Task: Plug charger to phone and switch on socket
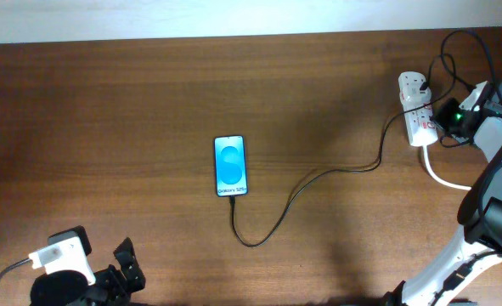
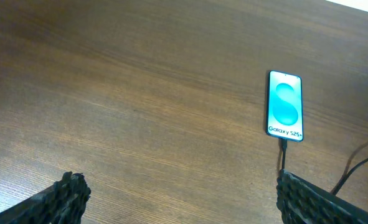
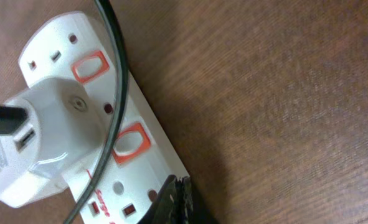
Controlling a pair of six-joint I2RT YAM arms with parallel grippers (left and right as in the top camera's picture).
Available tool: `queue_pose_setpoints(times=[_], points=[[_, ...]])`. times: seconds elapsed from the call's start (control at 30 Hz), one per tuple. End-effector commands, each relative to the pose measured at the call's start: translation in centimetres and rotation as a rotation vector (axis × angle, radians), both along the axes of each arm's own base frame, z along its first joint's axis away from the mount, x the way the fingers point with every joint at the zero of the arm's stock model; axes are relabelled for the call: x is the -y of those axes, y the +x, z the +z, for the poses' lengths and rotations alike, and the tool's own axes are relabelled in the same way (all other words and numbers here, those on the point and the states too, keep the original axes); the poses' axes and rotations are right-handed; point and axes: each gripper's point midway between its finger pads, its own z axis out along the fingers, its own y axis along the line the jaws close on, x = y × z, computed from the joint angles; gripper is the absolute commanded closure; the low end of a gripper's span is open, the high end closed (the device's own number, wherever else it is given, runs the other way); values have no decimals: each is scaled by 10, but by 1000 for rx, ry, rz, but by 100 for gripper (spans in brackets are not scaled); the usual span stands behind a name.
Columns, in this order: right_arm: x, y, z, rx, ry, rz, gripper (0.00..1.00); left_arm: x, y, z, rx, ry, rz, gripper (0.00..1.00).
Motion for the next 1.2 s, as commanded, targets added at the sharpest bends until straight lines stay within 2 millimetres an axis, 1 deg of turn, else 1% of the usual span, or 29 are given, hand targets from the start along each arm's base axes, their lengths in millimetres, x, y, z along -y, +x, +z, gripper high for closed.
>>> queue_pose_setpoints(times=[0.0, 0.1, 0.17, 0.27, 0.3, 0.53, 0.63, 0.77, 0.8, 0.87, 1.0, 1.17], points=[[-15, 18, 5, 58, 6, 61, 96, -2, 0, 1, 6, 17, 3, 1], [-28, 30, 10, 87, -9, 95, 96, -2, 0, 1, 6, 17, 3, 1], [-36, 37, 6, 91, -23, 111, 96, -2, 0, 1, 6, 17, 3, 1], [-36, 36, -5, 55, -56, 95, 96, -2, 0, 1, 6, 17, 3, 1], [-36, 36, -6, 50, -63, 94, 96, -2, 0, 1, 6, 17, 3, 1], [-34, 39, -3, 65, -104, 132, 96, -2, 0, 1, 6, 17, 2, 1], [-31, 39, 4, 71, -112, 125, 96, -2, 0, 1, 6, 17, 3, 1], [-16, 35, 24, 80, -133, 91, 96, -2, 0, 1, 6, 17, 3, 1], [-16, 33, 26, 76, -132, 89, 96, -2, 0, 1, 6, 17, 3, 1], [-14, 30, 27, 69, -129, 85, 96, -2, 0, 1, 6, 17, 3, 1], [-13, 31, 28, 76, -133, 83, 96, -2, 0, 1, 6, 17, 3, 1], [-9, 40, 37, 121, -156, 81, 96, -2, 0, 1, 6, 17, 3, 1]])
